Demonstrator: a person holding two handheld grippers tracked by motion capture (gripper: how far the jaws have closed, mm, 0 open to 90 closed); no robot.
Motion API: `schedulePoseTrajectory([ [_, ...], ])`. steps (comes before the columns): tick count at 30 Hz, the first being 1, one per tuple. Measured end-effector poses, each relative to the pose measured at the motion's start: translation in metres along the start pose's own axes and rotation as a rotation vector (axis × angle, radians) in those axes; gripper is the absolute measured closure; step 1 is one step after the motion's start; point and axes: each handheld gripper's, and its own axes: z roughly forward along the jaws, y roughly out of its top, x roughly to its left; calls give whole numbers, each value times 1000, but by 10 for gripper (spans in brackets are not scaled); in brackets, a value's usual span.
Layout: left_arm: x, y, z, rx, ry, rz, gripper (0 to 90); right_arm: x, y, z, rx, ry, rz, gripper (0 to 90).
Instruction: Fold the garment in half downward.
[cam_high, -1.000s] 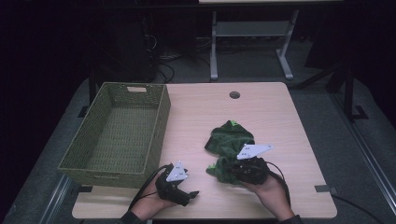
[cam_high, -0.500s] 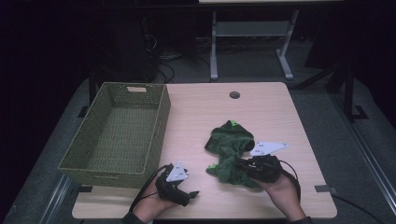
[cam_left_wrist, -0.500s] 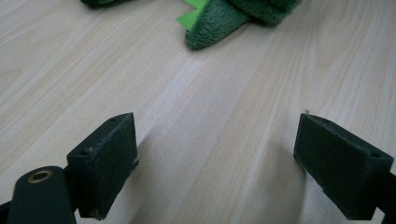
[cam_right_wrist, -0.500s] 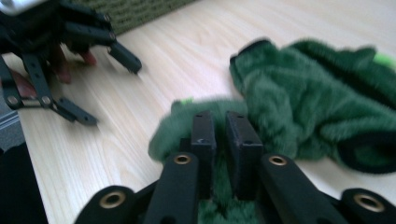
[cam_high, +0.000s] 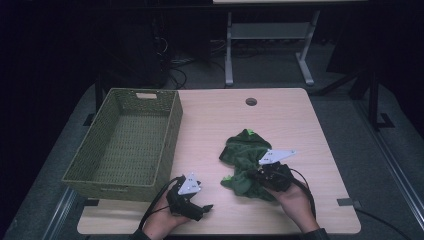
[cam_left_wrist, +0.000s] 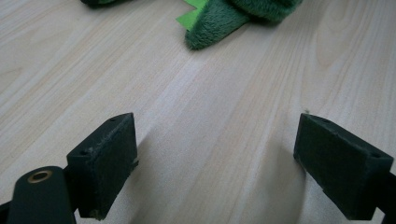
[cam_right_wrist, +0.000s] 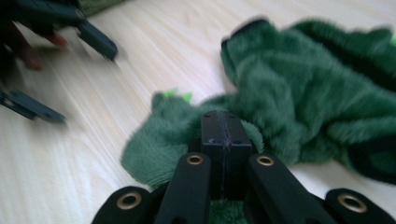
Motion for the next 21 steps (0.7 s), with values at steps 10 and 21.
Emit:
schedulePoseTrajectory([
  [10,0,0,0,0,2,2,126,-9,-13,22,73,-5,11,881],
  [21,-4,8,4,19,38,-67,129,-20,-18,-18,-38,-20,14,735],
])
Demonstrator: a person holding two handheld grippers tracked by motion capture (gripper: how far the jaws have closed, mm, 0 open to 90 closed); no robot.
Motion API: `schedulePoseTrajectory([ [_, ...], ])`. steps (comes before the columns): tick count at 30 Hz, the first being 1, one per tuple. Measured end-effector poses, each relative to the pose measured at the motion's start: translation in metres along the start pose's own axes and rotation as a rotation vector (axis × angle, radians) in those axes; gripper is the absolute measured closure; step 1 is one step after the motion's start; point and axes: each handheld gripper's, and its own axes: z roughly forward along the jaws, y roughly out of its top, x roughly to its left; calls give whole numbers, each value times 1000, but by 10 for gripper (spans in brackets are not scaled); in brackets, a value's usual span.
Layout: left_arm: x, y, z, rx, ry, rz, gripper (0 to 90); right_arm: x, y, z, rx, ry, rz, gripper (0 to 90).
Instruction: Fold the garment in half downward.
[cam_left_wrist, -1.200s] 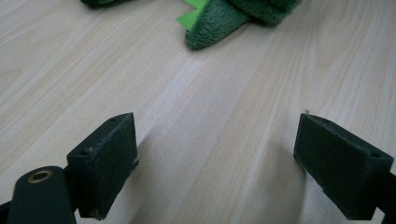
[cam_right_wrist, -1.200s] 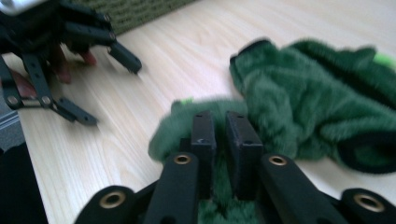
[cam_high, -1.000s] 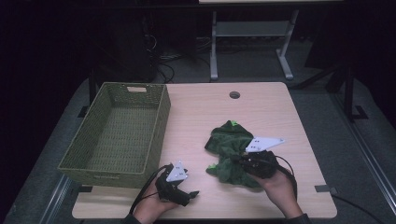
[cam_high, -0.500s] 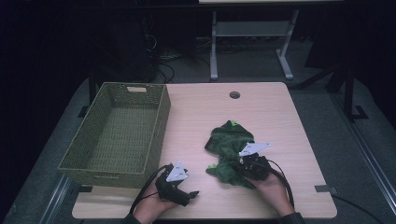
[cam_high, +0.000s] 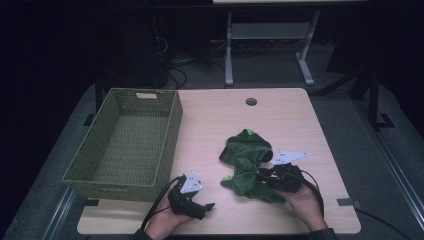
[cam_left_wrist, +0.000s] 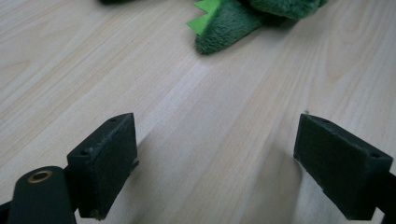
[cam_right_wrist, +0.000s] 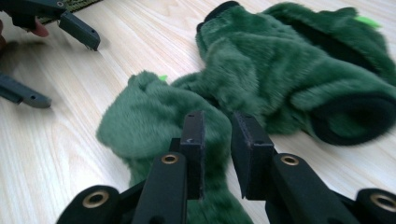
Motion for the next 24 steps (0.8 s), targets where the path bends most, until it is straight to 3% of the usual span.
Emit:
schedulePoseTrajectory([
  [4,3,5,5,-25,-27,-21,129,-6,-9,-16,-8,-19,12,707],
  [9,4,14,8,-33,-18,43,133,-15,-26,-37,-22,-32,43,678],
  [14,5,14,15,-5,-22,47,135,-20,-48,-55,-10,-38,60,672],
  [24,7,13,17,-20,-34,63,132,-16,-79,-66,21,-13,87,662],
])
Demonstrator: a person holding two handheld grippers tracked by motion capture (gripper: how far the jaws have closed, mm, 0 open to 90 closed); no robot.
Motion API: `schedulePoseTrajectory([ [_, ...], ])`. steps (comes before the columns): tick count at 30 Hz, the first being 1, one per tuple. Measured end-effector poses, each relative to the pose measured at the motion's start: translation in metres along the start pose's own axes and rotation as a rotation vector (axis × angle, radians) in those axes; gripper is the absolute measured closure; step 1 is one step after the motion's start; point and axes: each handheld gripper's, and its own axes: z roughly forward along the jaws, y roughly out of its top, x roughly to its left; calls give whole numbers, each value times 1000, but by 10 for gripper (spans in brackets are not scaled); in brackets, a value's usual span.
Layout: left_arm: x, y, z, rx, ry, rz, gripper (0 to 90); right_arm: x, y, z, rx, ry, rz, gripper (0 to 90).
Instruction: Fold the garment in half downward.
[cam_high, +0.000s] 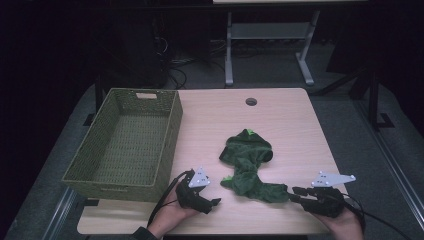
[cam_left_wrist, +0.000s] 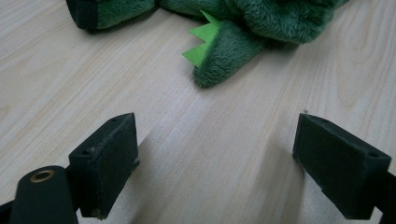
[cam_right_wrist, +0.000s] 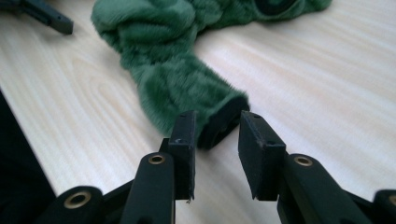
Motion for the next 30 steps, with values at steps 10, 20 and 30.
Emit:
schedulePoseTrajectory([
  [10,-1,0,0,1,5,-5,131,1,-8,10,51,50,26,647],
  [20,-1,0,0,0,7,-7,131,0,-7,18,85,35,4,830],
  [30,-1,-1,-1,1,10,-10,131,1,-2,8,37,29,-13,847],
])
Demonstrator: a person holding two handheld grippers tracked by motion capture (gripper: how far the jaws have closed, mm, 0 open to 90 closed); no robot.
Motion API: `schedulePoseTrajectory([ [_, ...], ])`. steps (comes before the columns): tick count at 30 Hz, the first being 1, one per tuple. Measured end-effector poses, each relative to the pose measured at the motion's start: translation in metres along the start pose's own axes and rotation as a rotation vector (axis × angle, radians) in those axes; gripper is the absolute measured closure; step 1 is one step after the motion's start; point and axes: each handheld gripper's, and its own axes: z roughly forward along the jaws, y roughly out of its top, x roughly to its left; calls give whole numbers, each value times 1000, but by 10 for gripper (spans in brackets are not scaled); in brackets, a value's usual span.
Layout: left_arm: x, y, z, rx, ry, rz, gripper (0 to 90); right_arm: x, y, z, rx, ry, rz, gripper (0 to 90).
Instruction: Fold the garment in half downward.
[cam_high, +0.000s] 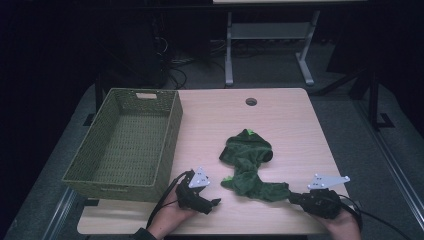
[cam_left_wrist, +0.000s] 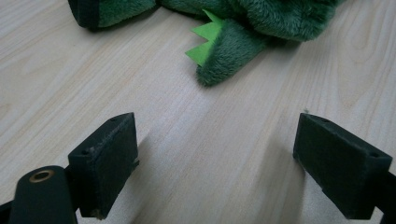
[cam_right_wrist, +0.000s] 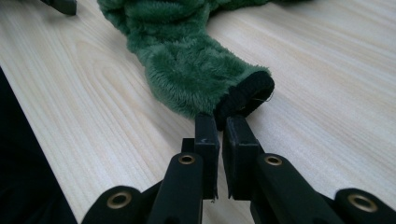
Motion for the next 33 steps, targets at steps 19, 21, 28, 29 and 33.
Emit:
schedulePoseTrajectory([
  [19,0,0,0,0,3,-1,131,8,27,-11,-115,42,-48,855],
  [21,0,0,0,-1,3,-1,131,11,33,-10,-121,51,-61,855],
  [28,0,0,0,-1,3,-1,131,18,45,-6,-137,72,-92,855],
  [29,0,0,0,-1,3,-1,131,19,47,-6,-137,72,-96,855],
  [33,0,0,0,-3,4,-4,131,22,54,-4,-145,80,-111,855],
])
